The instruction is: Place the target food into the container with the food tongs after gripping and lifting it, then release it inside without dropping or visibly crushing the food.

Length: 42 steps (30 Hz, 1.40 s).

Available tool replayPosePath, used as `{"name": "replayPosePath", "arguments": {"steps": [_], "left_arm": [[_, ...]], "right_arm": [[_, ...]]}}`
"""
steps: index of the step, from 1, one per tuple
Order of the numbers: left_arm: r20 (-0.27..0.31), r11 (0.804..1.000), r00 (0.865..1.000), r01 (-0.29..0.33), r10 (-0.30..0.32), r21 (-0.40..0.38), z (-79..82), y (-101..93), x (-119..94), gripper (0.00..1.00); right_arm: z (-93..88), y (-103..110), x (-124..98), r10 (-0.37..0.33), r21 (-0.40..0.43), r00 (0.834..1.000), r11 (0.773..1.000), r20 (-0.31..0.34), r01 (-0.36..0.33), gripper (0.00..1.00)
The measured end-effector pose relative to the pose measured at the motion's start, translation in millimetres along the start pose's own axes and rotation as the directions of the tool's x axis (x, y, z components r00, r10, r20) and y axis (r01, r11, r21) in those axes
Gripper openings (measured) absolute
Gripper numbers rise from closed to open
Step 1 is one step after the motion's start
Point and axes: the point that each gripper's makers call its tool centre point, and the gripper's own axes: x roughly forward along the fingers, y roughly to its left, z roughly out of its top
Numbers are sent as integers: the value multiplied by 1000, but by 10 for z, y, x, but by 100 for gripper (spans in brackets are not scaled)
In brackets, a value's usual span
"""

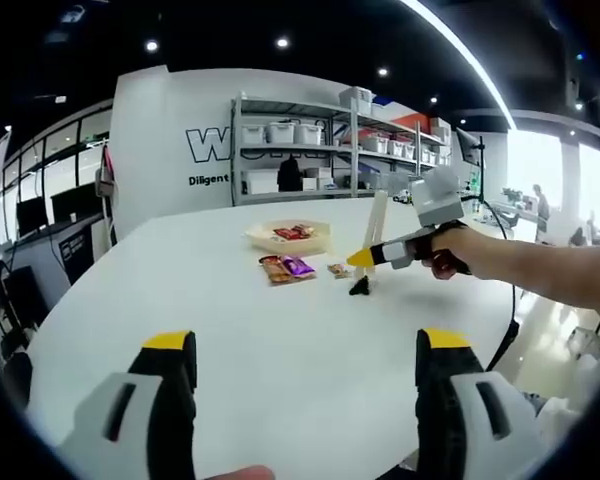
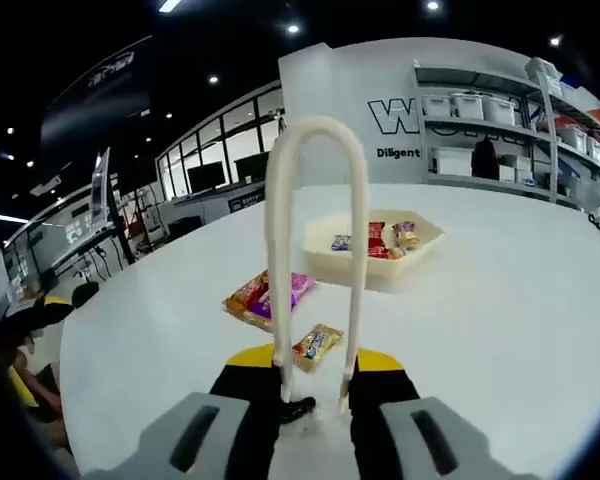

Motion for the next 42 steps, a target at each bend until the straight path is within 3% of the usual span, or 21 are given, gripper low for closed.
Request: {"name": "replayPosePath", "arguments": {"steps": [9,13,23,29,32,37,41,42], "left_arm": [[6,999,999,35,-35,9,15,-185,24,89],[4,999,999,37,-37,11,3,-198,9,89],[6,999,999,38,-38,15,2,-269,-24,89],[-5,999,999,44,-44,19,-39,-335,-20,89],[-11,999,999,47,-46,25,-54,-367,-21,89],[-10,999,999,43,-43,30,-35,-378,-24,88],[-14,999,999,32,-31,31,-36,-367,-21,89],[-13,999,1000,28,-28,30,-33,-363,-17,89]], "right_arm": [[-89,-49,-254,-4,18,1000,1000,3,4,19],[-131,45,-357,37,77,999,996,3,-37,19],[-249,218,-530,87,105,996,991,7,-87,19],[-219,304,-622,134,65,991,989,30,-136,19],[-178,418,-657,203,7,979,979,32,-203,20],[-232,414,-645,219,-11,976,976,10,-219,20],[-235,449,-659,226,-131,974,966,20,-221,20],[-234,443,-649,220,-115,975,969,20,-216,20]]}}
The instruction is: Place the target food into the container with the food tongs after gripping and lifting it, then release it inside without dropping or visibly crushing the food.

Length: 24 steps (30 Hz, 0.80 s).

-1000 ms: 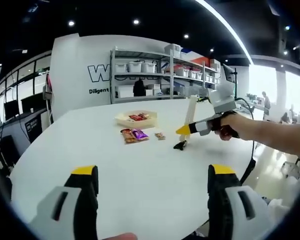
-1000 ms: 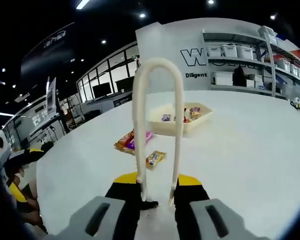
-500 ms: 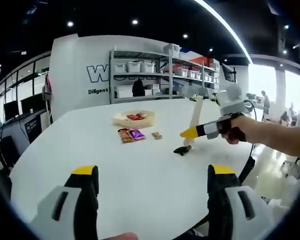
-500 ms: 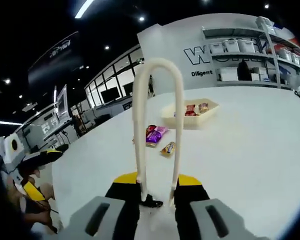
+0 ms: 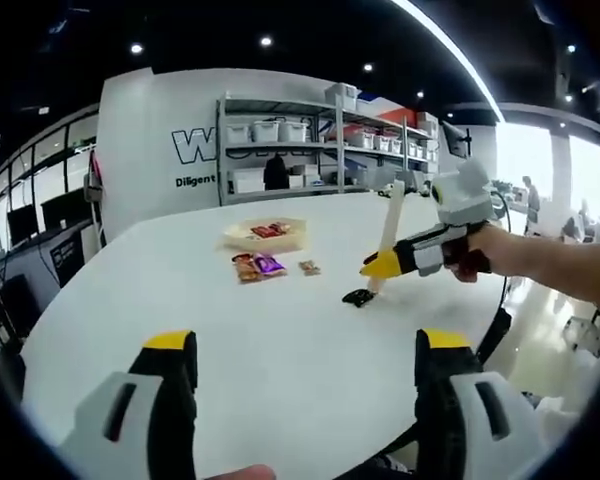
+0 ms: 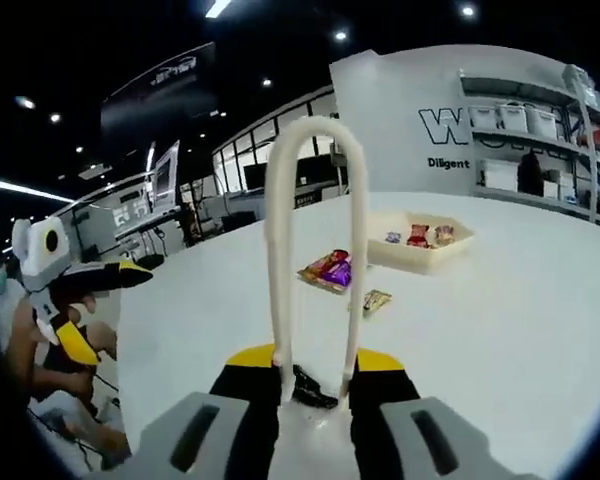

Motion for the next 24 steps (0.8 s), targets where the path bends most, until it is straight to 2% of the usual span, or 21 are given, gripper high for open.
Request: {"name": "replayPosePath", "arguments": {"steps": [5,8,13,17,18,24], "left_arm": [[1,1000,1000,-3,3,3,25,-24,25,88],[-4,1000,1000,-7,7,7,16,-28,37,88],[-9,1000,1000,-10,10,7,8,-29,52,88],[-9,1000,1000,-11,11,5,13,-33,74,88],[-9,1000,1000,-8,8,4,17,-41,90,88],[-19,1000,1000,10,-10,11,5,-102,148,88]], "right_arm": [[-5,106,61,68,-20,997,997,-21,-69,20],[-18,104,83,64,-62,997,996,-30,-66,20],[-21,97,79,81,-53,996,995,-31,-82,19],[-9,49,91,35,-60,999,998,-21,-36,18],[5,1,110,-5,-29,1000,1000,-10,5,18],[68,-210,194,-104,34,994,994,11,104,18]]}}
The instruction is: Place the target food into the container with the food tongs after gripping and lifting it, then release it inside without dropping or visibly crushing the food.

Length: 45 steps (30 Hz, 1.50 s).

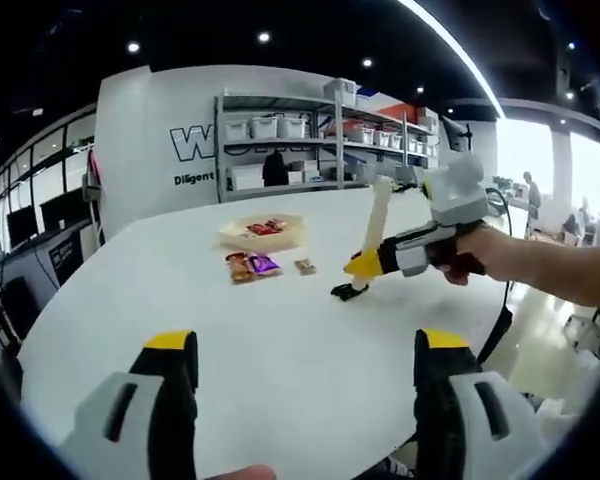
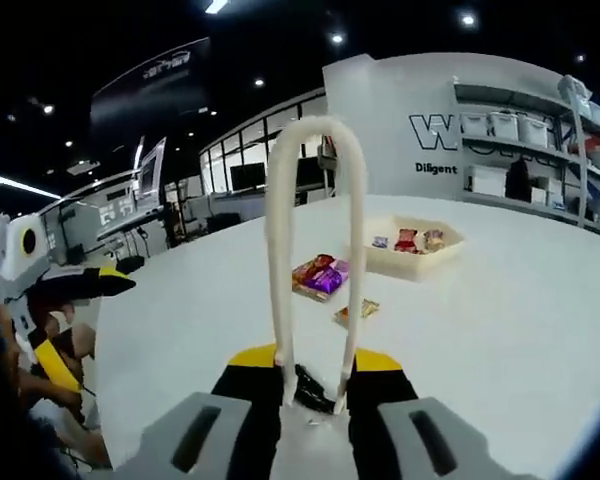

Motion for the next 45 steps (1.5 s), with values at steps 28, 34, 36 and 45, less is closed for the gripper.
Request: {"name": "replayPosePath", "arguments": {"steps": [28,34,36,45], "left_arm": [[-5,1000,1000,-7,7,-16,-28,103,91,87],[-6,1000,1000,-25,25,-12,16,139,83,87],[-6,999,1000,-30,30,-12,25,142,88,88],[-12,999,999,-37,37,-4,52,103,136,88]], "right_arm": [[159,-150,25,110,-140,994,984,9,-108,20],[98,-122,71,177,-169,984,970,-21,-178,20],[80,-133,81,203,-178,979,963,-24,-204,20],[10,-143,114,283,-223,958,932,-44,-286,21]]}}
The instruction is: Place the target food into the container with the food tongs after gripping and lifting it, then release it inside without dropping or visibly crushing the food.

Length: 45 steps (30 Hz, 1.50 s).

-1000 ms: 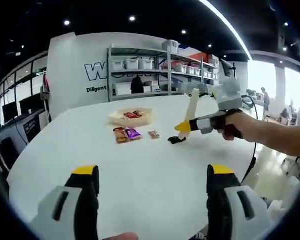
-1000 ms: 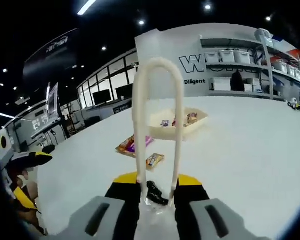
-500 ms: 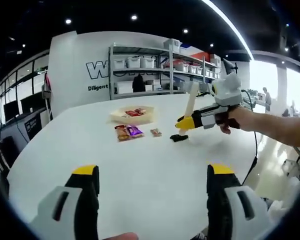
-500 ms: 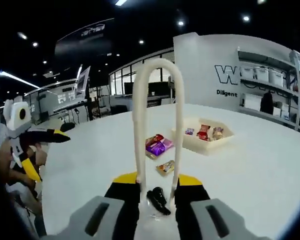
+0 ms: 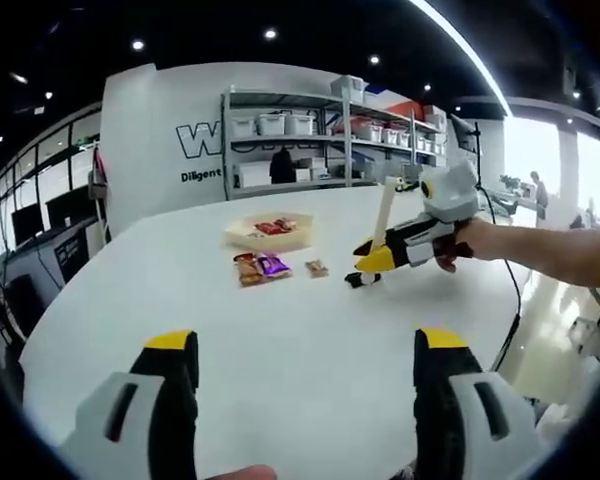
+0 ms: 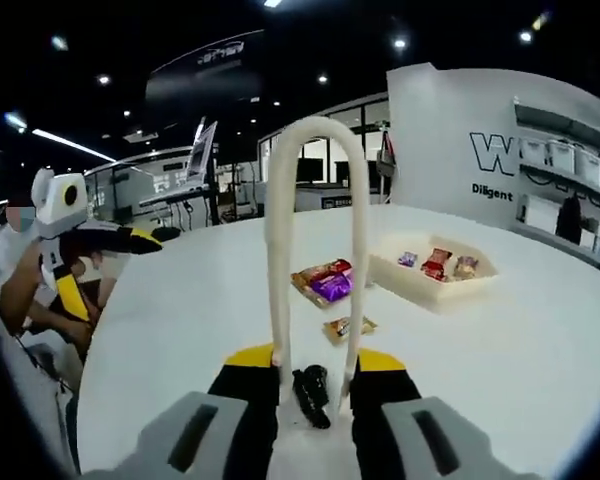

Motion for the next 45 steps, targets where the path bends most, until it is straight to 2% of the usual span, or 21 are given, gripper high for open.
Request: {"name": "replayPosePath", "arguments": {"steps": [6,9,12,15,17,20,21,22,23,24,26,30,35,39,43,45], "left_arm": [[-5,1000,1000,-2,2,5,10,-28,44,87],[-8,1000,1000,-3,3,9,15,-39,58,87],[-13,1000,1000,-3,4,14,6,-41,65,87],[-21,1000,1000,-8,9,15,-17,-29,79,87],[-20,1000,1000,-8,9,10,-15,-29,84,87],[-18,1000,1000,-5,5,13,-5,-43,92,87],[-18,1000,1000,-4,4,12,-5,-47,95,87],[-18,1000,1000,-2,2,13,-5,-46,101,87],[-17,1000,1000,-2,2,12,-5,-45,104,87],[-18,1000,1000,-2,2,10,-6,-41,107,87],[-12,1000,1000,-3,3,4,-2,-29,116,87],[-11,1000,1000,6,-6,0,-2,-24,149,87],[-8,1000,1000,28,-28,0,3,-68,195,87],[-3,999,999,42,-42,-7,15,-92,234,87],[11,998,998,58,-58,-12,54,-121,268,87],[14,998,998,61,-61,-11,60,-119,280,87]], "right_arm": [[18,20,34,40,-49,999,998,16,-39,22],[-22,15,79,50,-74,999,996,0,-50,22],[-5,16,81,54,-55,999,997,7,-54,21],[1,-6,91,32,0,999,999,-5,-32,16],[12,-1,97,21,4,1000,1000,-4,-21,14],[33,-77,90,-41,28,999,999,2,41,13],[79,-33,84,-11,105,1000,994,27,9,14],[110,-58,66,-17,141,999,990,41,11,14],[155,-136,31,-37,131,997,991,61,29,14],[162,-155,10,-41,133,998,991,55,33,14],[241,-180,-36,-48,157,995,987,83,35,14],[519,-284,-174,-90,218,985,974,150,56,14],[776,-440,-229,-135,247,975,965,178,88,14],[950,-575,-191,-159,252,969,962,190,108,14],[1086,-733,-57,-180,255,966,958,185,130,14],[1155,-836,28,-198,290,961,947,191,138,14]]}}
